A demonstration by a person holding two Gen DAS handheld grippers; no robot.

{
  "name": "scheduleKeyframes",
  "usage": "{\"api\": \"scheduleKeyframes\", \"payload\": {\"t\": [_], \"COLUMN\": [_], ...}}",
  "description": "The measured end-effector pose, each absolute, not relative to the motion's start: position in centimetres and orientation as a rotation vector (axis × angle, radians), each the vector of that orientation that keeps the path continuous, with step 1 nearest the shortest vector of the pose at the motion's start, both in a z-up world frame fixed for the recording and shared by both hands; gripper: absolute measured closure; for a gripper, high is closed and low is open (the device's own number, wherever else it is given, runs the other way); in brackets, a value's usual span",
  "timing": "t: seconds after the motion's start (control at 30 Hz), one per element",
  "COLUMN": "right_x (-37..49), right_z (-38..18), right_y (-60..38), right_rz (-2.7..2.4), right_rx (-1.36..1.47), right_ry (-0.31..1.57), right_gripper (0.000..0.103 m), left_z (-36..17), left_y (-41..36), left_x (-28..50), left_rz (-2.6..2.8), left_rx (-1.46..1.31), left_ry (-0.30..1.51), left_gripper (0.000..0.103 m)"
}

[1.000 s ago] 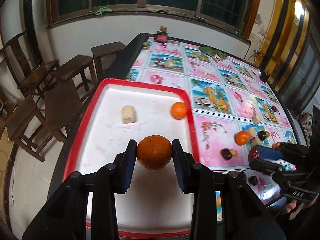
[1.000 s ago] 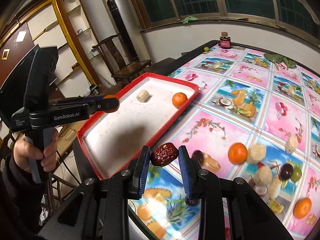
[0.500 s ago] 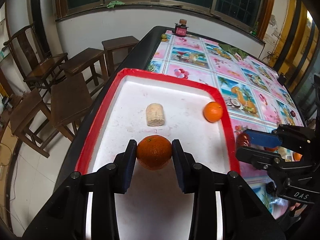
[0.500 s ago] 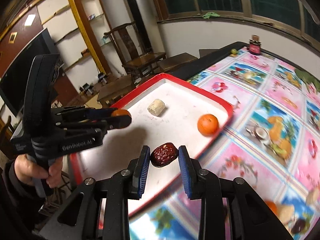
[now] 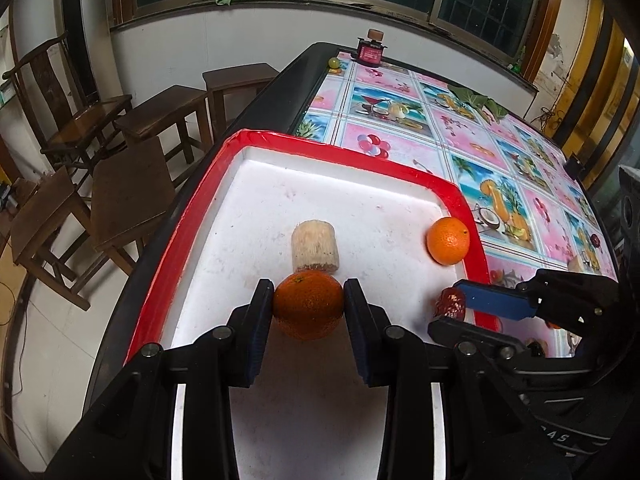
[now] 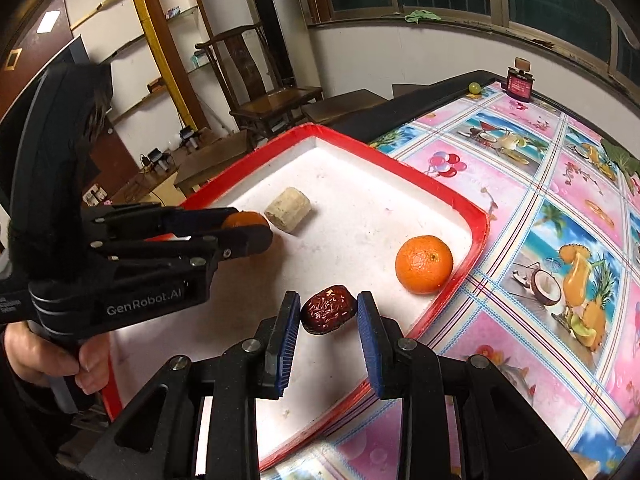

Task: Organize fruits
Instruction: 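Carry the orange and date into the white tray and open both tools, then grasp a mandarin orange with the right tool while the left tool grasps a dark date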

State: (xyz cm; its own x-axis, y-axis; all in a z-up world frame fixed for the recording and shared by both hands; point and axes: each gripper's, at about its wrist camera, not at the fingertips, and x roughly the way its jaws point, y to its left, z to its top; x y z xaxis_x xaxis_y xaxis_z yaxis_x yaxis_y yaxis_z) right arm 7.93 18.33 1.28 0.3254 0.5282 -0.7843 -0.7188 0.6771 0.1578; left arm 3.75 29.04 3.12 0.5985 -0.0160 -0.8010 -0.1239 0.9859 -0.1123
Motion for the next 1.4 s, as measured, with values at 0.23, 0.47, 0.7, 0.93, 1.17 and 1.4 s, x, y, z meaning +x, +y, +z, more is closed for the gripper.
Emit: {"api": "scheduleKeyframes", "payload": {"t": [0.23, 0.47, 0.7, 0.93, 1.17, 1.4], "right_x": [8.1, 7.9, 7.2, 4.8, 2.4, 0.3], "right_z": [0.0, 0.0, 0.8, 3.0, 4.7, 5.0], "right_y": [18.3, 18.6, 18.4, 16.1, 12.0, 8.7], "right_rz": [0.819, 0.814, 0.821, 0.812, 0.796, 0.785], "right_rx": [-0.245, -0.253, -0.250, -0.261, -0.180, -0.087], "right_ry": [0.947, 0.940, 0.928, 0.900, 0.891, 0.914], "right_gripper": [0.073, 0.072, 0.055, 0.049, 0.028, 0.020], "left_z": [3.1, 3.1, 3.0, 3.9, 4.9, 6.3], "left_y": [29.3, 29.1, 29.2, 28.5, 26.8, 24.3], "left_x": [3.9, 4.1, 4.0, 3.6, 2.4, 1.0], "left_rz": [0.059, 0.070, 0.069, 0.076, 0.086, 0.084], "left_rx": [-0.176, -0.163, -0.193, -0.176, -0.138, -0.077], "left_ry": [0.927, 0.931, 0.934, 0.922, 0.905, 0.883], "left_gripper": [0.069, 0.068, 0.037, 0.037, 0.031, 0.031]}}
